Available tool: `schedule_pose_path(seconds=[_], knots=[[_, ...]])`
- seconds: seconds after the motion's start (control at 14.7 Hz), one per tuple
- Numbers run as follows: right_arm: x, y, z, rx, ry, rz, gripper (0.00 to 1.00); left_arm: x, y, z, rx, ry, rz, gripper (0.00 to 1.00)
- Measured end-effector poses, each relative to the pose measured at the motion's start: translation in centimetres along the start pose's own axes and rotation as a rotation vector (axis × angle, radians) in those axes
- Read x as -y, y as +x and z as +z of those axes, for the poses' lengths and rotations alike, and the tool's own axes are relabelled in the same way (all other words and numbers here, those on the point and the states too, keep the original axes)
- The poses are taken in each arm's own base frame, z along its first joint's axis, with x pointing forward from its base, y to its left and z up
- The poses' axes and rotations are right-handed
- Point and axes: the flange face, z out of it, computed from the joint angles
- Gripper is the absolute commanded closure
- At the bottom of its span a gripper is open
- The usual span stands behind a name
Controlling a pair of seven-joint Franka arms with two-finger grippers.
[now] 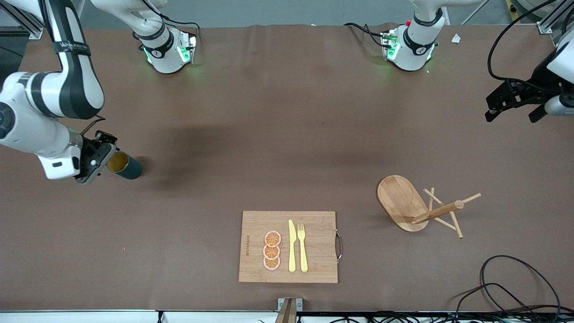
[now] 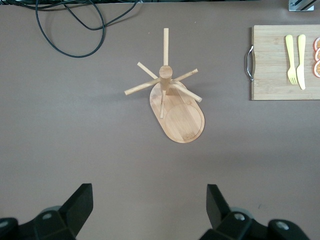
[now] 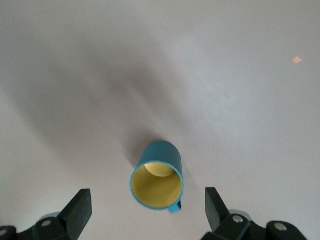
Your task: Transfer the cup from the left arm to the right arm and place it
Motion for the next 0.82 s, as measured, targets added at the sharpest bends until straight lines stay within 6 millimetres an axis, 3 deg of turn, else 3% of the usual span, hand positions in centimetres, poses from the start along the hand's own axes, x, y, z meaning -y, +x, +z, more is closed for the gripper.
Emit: schedule_pose_path(seconds=[0.41,0.61,0.82], knots=[[0.0,-0.6,-7.2,0.039,0.036,0.394,0.00,0.0,0.4,0.5,-0.005,-0.001,0.000,0.00],[-0.1,-1.0,-8.8,0.054,0.028,0.506,0.00,-0.1,0.7,0.9,-0.004,-0.002,0.001,0.00],[-1.1,-3.0,-12.1,0.063,0.032,0.575,0.00,0.0,0.7,0.9,-0.003,-0.002,0.000,0.00]])
